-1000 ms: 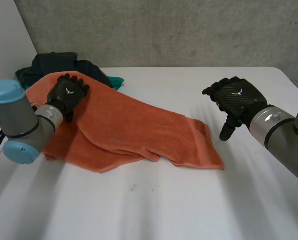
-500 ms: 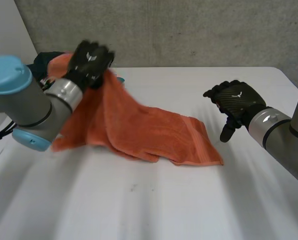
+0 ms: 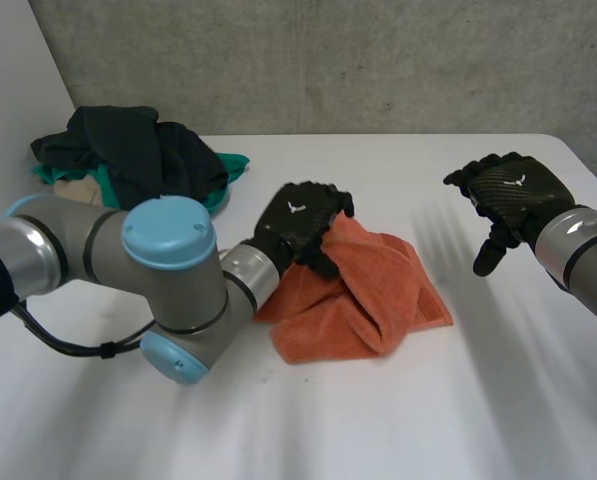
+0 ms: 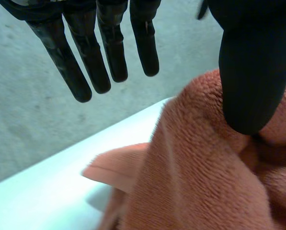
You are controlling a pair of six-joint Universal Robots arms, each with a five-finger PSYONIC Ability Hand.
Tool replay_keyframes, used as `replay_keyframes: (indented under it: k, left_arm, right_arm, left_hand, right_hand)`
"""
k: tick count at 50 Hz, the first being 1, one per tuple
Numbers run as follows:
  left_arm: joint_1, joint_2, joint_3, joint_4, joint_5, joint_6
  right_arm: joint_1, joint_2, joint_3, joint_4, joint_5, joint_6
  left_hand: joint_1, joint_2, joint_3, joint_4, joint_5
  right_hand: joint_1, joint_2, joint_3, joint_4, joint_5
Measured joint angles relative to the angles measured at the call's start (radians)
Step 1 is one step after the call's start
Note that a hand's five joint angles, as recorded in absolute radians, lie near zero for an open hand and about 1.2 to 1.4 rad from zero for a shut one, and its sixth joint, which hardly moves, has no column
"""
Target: Fold the laundry.
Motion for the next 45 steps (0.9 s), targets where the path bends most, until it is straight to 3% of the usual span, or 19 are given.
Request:
replay_keyframes:
  k: [7, 8, 16, 22, 32, 45]
  left_arm:
    - [0.017, 0.106, -0.029, -0.017, -0.064, 0.028]
    - [0.026, 0.178, -0.069, -0.03, -0.081, 0.032]
    - [0.042, 0.29, -0.201, -0.074, -0.095, 0.026]
    - [0.071, 0.325, -0.347, -0.112, -0.1, -0.005]
    - [0.106, 0.162, -0.273, -0.118, -0.09, -0.175]
    - [0.1, -0.037, -0.065, -0.148, -0.093, -0.213]
  right_arm:
    - [-0.02, -0.002, 0.026, 0.007, -0.006, -0.006]
    - [-0.025, -0.005, 0.043, 0.012, -0.008, -0.017]
    - [-0.025, -0.013, 0.074, 0.037, -0.03, -0.081]
    - [-0.016, 0.008, 0.058, 0.063, -0.101, -0.161]
    - [-0.007, 0.176, -0.068, 0.064, -0.249, -0.17]
    - [0.022, 0.336, -0.132, 0.018, -0.254, -0.148]
  left_hand:
    - [-0.067, -0.075, -0.072, -0.081, -0.078]
    - [-0.067, -0.076, -0.072, -0.082, -0.08]
    - [-0.11, -0.116, -0.116, -0.123, -0.111]
    - [-0.142, -0.157, -0.154, -0.161, -0.157]
    - [-0.142, -0.161, -0.154, -0.166, -0.16]
    - [-0.134, -0.147, -0.144, -0.148, -0.133]
  right_hand:
    - [0.0, 0.0, 0.0, 0.0, 0.0]
    - [0.0, 0.0, 0.0, 0.0, 0.0]
    - [0.0, 0.0, 0.0, 0.0, 0.0]
    - [0.0, 0.0, 0.0, 0.0, 0.0]
    - [0.0, 0.0, 0.0, 0.0, 0.0]
    - [0.037, 0.053, 0.053, 0.053, 0.043]
